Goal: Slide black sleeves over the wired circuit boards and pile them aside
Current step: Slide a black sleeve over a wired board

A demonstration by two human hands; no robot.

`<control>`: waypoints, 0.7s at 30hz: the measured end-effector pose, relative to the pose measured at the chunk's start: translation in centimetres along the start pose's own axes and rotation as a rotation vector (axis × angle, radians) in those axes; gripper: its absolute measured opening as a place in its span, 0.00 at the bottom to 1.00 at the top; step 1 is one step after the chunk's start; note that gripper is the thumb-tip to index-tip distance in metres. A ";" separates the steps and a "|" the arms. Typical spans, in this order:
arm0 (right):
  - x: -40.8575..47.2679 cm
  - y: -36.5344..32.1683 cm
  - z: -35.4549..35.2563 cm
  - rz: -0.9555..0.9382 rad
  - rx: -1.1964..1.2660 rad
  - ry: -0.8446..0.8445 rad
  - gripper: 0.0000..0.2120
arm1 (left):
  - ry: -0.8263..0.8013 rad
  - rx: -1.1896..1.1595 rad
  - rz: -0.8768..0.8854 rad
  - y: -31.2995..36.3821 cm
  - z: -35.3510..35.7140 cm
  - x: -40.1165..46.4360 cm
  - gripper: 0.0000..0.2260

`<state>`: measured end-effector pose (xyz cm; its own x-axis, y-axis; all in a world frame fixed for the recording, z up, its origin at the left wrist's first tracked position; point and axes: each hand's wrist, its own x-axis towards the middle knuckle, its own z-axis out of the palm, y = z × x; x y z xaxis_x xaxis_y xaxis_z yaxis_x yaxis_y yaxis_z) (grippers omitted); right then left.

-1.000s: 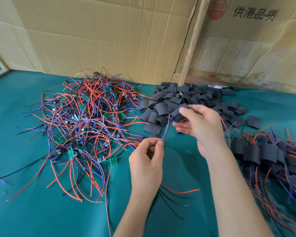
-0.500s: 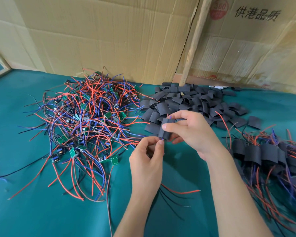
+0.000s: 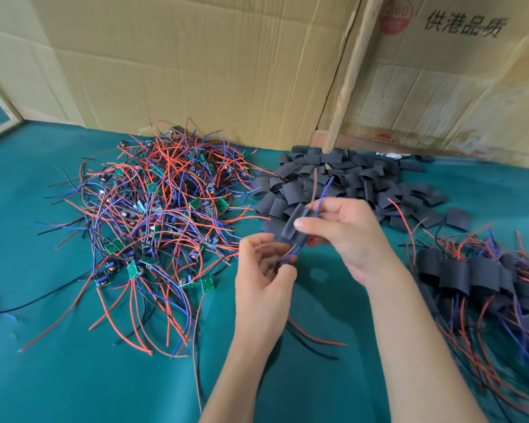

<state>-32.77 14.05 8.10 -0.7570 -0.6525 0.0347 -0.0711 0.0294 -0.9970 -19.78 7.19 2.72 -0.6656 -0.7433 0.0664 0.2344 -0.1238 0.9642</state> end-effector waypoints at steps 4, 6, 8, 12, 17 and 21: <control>0.1 -0.4 -0.9 -0.031 0.149 0.138 0.07 | 0.012 0.009 0.001 0.0 0.2 0.0 0.09; 0.1 -0.4 -0.8 -0.034 0.148 0.176 0.04 | 0.018 -0.010 -0.001 0.2 0.2 0.0 0.05; 0.2 -0.3 -0.7 -0.025 0.156 0.196 0.05 | 0.029 -0.035 0.004 0.2 0.2 0.1 0.04; 0.0 -0.1 -0.4 0.043 0.020 0.015 0.03 | 0.041 -0.033 0.022 0.1 0.1 0.1 0.05; -0.1 -0.3 0.1 0.063 -0.136 -0.057 0.12 | 0.064 -0.029 0.005 -0.1 0.1 0.1 0.04; -0.3 -0.6 -0.1 0.074 -0.191 -0.056 0.11 | 0.029 0.043 0.003 -0.3 0.1 0.0 0.06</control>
<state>-32.62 14.30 8.66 -0.7282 -0.6837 -0.0473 -0.1425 0.2186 -0.9653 -19.93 7.30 2.50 -0.6444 -0.7622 0.0623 0.2053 -0.0939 0.9742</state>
